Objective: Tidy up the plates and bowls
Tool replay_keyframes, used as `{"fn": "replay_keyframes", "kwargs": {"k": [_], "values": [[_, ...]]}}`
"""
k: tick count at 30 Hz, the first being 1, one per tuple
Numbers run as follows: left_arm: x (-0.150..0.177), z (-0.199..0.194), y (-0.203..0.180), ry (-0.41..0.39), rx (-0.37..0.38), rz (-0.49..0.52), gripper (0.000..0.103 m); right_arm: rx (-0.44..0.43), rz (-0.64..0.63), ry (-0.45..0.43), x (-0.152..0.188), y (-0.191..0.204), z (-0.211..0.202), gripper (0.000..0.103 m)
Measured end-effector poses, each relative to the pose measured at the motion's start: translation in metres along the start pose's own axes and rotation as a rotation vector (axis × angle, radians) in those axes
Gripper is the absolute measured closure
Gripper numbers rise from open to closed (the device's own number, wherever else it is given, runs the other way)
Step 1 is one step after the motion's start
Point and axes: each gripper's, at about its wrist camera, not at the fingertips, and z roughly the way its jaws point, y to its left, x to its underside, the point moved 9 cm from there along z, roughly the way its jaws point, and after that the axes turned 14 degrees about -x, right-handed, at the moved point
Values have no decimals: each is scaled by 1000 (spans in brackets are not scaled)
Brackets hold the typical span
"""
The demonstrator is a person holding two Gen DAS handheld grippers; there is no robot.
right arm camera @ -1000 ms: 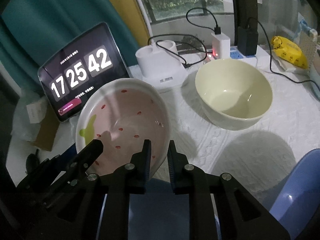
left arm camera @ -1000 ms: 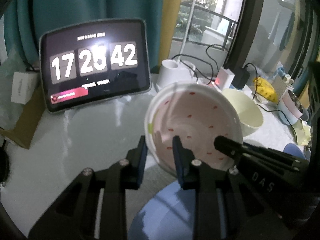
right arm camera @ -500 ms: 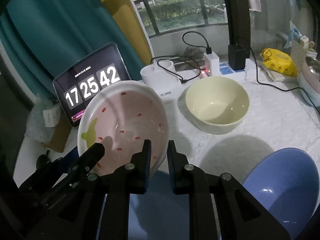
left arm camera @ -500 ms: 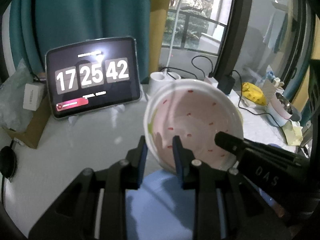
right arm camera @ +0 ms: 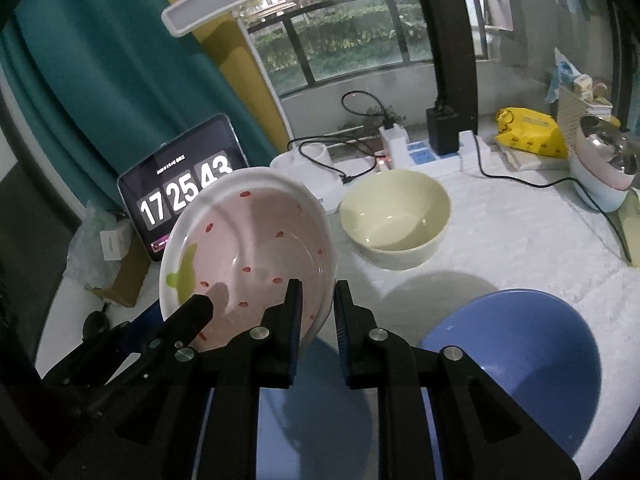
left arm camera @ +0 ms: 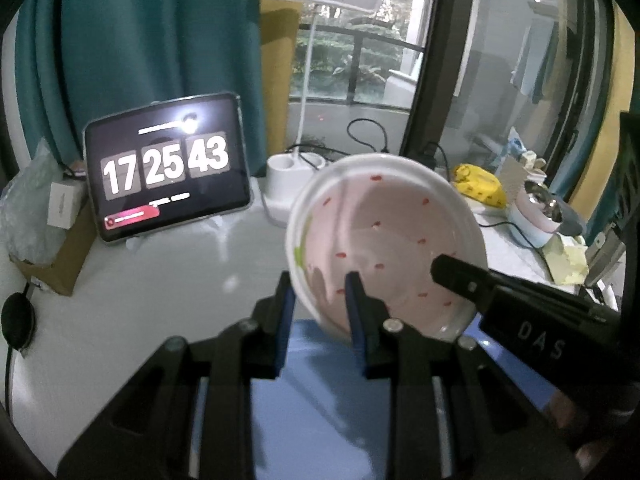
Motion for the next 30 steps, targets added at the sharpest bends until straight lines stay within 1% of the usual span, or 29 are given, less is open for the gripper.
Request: {"fn": "replay_keyframes", "kwargs": {"k": [14,30], "values": [[8,-29,-52,-12,45,34,77,23,26,-34,8,-33,-49,86],[32,-47,-107,1,87,92,77,61,73,-53,29,-79,-94,86]]}}
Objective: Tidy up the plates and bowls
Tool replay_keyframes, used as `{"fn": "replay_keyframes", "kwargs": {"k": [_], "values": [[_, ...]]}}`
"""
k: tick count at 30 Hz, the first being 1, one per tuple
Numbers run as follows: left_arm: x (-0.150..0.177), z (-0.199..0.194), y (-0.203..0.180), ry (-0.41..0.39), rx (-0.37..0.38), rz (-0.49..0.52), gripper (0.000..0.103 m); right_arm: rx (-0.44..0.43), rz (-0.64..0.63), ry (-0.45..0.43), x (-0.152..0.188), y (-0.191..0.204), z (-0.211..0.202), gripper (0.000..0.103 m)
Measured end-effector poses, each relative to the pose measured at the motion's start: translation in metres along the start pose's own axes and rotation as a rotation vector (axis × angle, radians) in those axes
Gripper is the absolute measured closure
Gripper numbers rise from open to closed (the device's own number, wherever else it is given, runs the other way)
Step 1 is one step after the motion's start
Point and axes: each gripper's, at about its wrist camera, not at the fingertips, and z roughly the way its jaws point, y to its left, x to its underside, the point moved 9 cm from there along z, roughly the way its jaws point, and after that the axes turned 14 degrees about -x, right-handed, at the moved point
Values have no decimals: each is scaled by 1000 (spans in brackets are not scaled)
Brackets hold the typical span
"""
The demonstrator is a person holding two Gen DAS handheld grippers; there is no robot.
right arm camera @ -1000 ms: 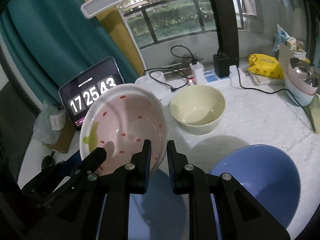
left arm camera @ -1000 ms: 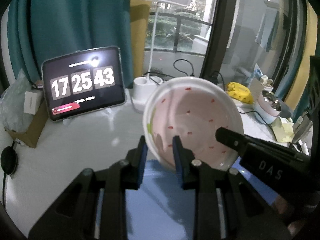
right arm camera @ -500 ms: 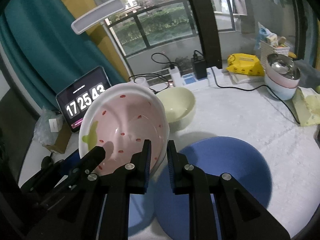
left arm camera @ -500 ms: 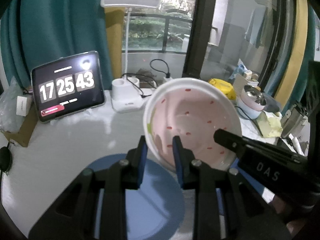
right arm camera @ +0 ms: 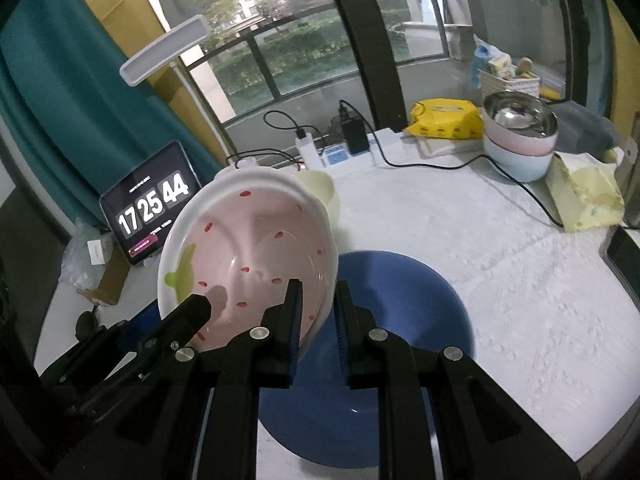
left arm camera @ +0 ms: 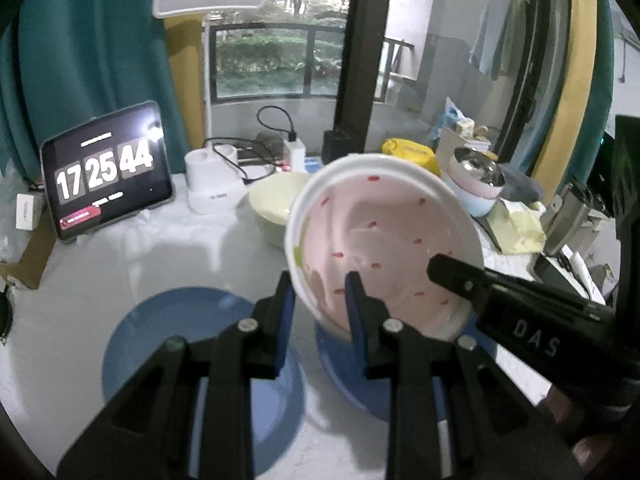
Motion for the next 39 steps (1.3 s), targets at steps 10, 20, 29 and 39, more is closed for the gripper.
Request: {"fn": "replay_keyframes", "kwargs": {"k": [10,20,29,39], "values": [[29,4,-32,50,19,39,77,33,41,25,23,-33,-11,86],[52,10,-43,93,17,59,77,42,66,74,46,-51,-7,86],[62,19,-46,120,3,78,77,60,68,126,56,-58,1,86],[59,20,-45,120,-7,77,75,84,40,164,57,-58,7,80]]}}
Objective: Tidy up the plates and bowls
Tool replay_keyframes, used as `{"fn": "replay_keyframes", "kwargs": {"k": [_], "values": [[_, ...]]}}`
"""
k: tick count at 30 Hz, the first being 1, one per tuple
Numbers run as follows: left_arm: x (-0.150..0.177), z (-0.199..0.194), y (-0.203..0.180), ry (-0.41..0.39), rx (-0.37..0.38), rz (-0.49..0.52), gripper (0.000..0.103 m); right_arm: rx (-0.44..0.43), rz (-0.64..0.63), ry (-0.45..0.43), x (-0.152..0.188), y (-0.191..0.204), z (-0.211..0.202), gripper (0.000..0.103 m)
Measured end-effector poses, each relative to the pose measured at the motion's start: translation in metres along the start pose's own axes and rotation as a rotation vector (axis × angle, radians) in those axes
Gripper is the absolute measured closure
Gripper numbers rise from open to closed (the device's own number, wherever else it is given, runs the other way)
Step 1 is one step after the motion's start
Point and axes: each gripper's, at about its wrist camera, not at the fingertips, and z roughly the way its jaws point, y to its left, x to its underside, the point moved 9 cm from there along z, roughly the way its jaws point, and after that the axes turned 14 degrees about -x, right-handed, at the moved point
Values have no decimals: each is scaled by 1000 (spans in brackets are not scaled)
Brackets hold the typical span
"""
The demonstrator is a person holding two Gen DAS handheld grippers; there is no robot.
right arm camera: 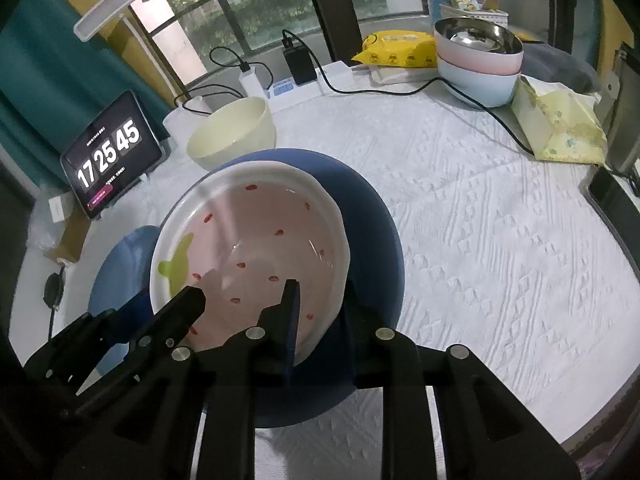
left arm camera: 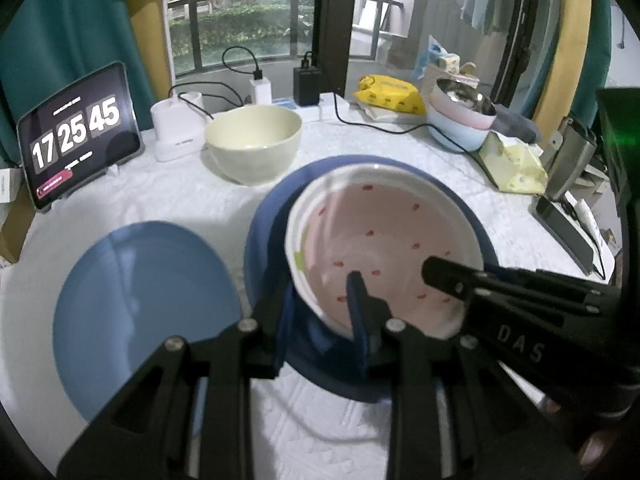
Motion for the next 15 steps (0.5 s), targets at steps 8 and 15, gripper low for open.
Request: {"fn": "replay_keyframes", "kwargs": {"k": [8,15], "values": [[-2,0,9,6,-1,-23,75,5,-45,-4,-5,9,1,68],[-6,-10,11,-21,-9,-25,75,-1,-37,-21,-11,10,-6,68]]}}
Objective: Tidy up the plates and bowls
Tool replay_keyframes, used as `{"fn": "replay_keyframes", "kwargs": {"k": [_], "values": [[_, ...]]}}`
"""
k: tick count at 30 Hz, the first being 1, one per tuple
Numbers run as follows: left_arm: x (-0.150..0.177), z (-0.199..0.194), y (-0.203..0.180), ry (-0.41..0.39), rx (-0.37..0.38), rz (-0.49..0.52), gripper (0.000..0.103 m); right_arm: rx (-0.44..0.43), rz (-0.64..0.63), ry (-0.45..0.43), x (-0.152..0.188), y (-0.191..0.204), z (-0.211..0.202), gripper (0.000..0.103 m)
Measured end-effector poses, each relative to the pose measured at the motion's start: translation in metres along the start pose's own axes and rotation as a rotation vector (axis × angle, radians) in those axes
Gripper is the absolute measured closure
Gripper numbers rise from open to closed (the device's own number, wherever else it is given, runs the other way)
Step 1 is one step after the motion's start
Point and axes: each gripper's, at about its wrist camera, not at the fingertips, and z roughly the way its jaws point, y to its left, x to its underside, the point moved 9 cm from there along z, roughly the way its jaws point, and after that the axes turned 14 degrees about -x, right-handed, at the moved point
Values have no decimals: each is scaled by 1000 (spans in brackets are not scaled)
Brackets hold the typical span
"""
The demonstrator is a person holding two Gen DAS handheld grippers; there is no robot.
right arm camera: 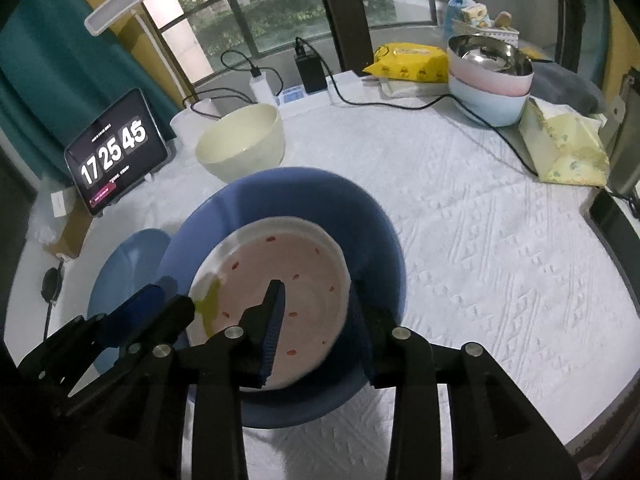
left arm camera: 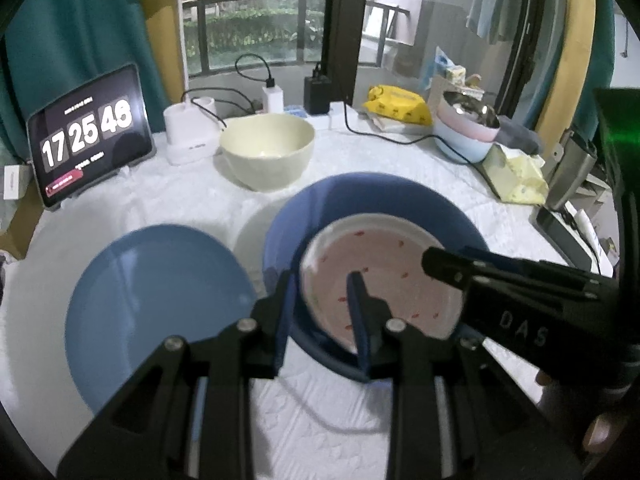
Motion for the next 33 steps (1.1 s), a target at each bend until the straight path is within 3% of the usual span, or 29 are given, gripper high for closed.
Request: {"fn": "replay_keyframes", "kwargs": {"k": [33], "values": [[-56,-41,33,-150,-33,-68,70,-19,-102,-99,-46,28,-31,67]]}}
